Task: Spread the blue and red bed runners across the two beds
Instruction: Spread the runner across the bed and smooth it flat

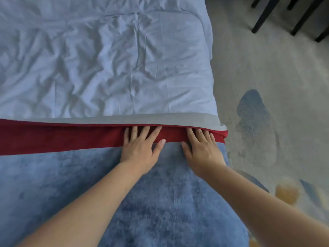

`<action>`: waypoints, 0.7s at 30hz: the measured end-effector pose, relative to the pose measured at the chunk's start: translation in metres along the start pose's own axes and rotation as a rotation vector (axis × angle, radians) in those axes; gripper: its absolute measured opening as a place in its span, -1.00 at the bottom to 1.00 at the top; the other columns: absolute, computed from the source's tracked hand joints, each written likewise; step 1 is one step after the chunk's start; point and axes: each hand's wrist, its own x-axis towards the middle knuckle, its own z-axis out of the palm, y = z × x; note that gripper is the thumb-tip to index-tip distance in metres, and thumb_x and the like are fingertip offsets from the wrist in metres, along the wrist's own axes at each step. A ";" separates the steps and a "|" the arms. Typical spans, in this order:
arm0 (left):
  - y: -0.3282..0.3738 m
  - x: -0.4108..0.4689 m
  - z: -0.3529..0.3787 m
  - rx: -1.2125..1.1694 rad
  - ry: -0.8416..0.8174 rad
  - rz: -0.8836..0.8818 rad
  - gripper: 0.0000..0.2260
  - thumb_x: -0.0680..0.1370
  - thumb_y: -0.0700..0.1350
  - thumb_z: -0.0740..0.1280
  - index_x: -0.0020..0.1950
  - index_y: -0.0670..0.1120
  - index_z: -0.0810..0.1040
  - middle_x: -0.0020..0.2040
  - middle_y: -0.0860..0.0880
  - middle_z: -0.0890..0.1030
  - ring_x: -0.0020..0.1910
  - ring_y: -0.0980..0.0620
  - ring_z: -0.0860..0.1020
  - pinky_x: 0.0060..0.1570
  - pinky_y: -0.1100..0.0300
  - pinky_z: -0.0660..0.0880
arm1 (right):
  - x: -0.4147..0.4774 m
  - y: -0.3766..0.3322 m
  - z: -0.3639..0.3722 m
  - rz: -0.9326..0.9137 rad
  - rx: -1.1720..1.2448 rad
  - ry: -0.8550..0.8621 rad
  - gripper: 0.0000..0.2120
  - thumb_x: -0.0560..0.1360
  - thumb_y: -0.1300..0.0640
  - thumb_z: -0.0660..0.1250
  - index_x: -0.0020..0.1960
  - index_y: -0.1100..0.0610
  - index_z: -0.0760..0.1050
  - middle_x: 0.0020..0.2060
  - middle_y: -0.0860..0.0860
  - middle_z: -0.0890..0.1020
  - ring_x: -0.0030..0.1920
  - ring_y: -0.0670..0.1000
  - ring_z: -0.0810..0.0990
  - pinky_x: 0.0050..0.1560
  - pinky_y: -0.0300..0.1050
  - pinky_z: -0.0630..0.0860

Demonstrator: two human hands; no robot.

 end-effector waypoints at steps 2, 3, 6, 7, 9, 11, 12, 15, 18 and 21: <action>-0.009 0.009 -0.005 0.003 0.009 -0.023 -0.48 0.66 0.33 -0.20 0.61 0.33 -0.22 0.69 0.09 -0.04 0.64 -0.23 -0.14 0.55 -0.33 -0.22 | 0.022 -0.012 -0.006 0.031 -0.005 0.018 -0.40 0.68 -0.19 -0.02 0.65 0.02 0.03 0.55 0.16 0.28 0.55 0.23 0.18 0.59 0.11 -0.01; -0.014 0.014 -0.007 0.002 0.021 -0.024 -0.47 0.65 0.34 -0.18 0.60 0.36 -0.26 0.68 0.14 -0.15 0.64 -0.22 -0.22 0.53 -0.38 -0.23 | 0.031 -0.016 -0.007 0.046 -0.009 0.029 -0.39 0.68 -0.18 -0.01 0.65 0.01 -0.01 0.55 0.18 0.26 0.55 0.24 0.18 0.59 0.12 0.00; -0.031 0.042 -0.017 -0.032 0.045 -0.060 -0.46 0.62 0.39 -0.18 0.57 0.41 -0.27 0.60 0.25 -0.40 0.59 -0.20 -0.42 0.49 -0.45 -0.23 | 0.056 -0.023 -0.011 0.051 -0.042 0.103 -0.38 0.67 -0.19 0.00 0.65 -0.15 -0.16 0.62 0.13 0.13 0.60 0.19 0.06 0.58 0.22 -0.05; -0.038 0.054 -0.022 -0.058 0.038 -0.087 -0.46 0.61 0.40 -0.18 0.57 0.42 -0.26 0.59 0.25 -0.43 0.58 -0.22 -0.43 0.49 -0.46 -0.23 | 0.064 -0.024 -0.012 0.049 -0.049 0.127 -0.39 0.66 -0.21 0.00 0.63 -0.22 -0.18 0.64 0.08 0.06 0.62 0.15 -0.01 0.57 0.30 -0.10; -0.048 0.075 -0.028 -0.102 0.001 -0.127 -0.46 0.60 0.43 -0.20 0.56 0.43 -0.25 0.60 0.23 -0.41 0.59 -0.23 -0.40 0.48 -0.49 -0.20 | 0.079 -0.025 -0.012 0.055 -0.073 0.155 -0.42 0.65 -0.25 -0.02 0.60 -0.33 -0.17 0.65 -0.01 -0.03 0.63 0.07 -0.13 0.50 0.46 -0.17; -0.055 0.084 -0.025 -0.116 -0.032 -0.125 -0.44 0.58 0.46 -0.22 0.55 0.43 -0.28 0.60 0.22 -0.41 0.59 -0.24 -0.39 0.45 -0.52 -0.20 | 0.087 -0.025 -0.011 0.067 -0.078 0.160 -0.45 0.63 -0.27 0.00 0.58 -0.37 -0.09 0.65 -0.08 -0.06 0.63 0.06 -0.19 0.45 0.55 -0.18; -0.056 0.083 -0.020 -0.113 -0.028 -0.117 -0.42 0.57 0.47 -0.22 0.55 0.42 -0.30 0.60 0.21 -0.42 0.59 -0.24 -0.40 0.45 -0.53 -0.22 | 0.087 -0.025 -0.011 0.074 -0.059 0.163 -0.45 0.62 -0.29 0.02 0.57 -0.37 -0.04 0.64 -0.10 -0.07 0.63 0.09 -0.22 0.44 0.57 -0.16; -0.054 0.069 -0.003 -0.072 0.051 -0.102 -0.37 0.54 0.51 -0.24 0.56 0.40 -0.34 0.60 0.17 -0.44 0.58 -0.26 -0.41 0.45 -0.51 -0.26 | 0.089 -0.019 -0.012 0.135 0.028 0.162 -0.45 0.54 -0.35 0.14 0.50 -0.35 0.12 0.64 -0.11 -0.10 0.61 0.27 -0.24 0.42 0.60 -0.07; -0.055 0.061 0.007 -0.068 0.113 -0.109 -0.35 0.53 0.52 -0.25 0.58 0.38 -0.30 0.63 0.14 -0.39 0.59 -0.26 -0.39 0.47 -0.48 -0.25 | 0.095 -0.014 -0.020 0.172 0.090 0.099 -0.44 0.47 -0.38 0.22 0.41 -0.32 0.18 0.64 -0.12 -0.06 0.61 0.34 -0.15 0.41 0.61 -0.02; -0.054 0.057 0.010 -0.066 0.140 -0.114 -0.33 0.52 0.53 -0.26 0.60 0.37 -0.26 0.64 0.13 -0.36 0.61 -0.24 -0.35 0.48 -0.47 -0.22 | 0.105 -0.011 -0.028 0.178 0.097 0.026 -0.43 0.37 -0.43 0.23 0.30 -0.29 0.19 0.58 -0.15 0.02 0.58 0.34 -0.04 0.35 0.62 0.12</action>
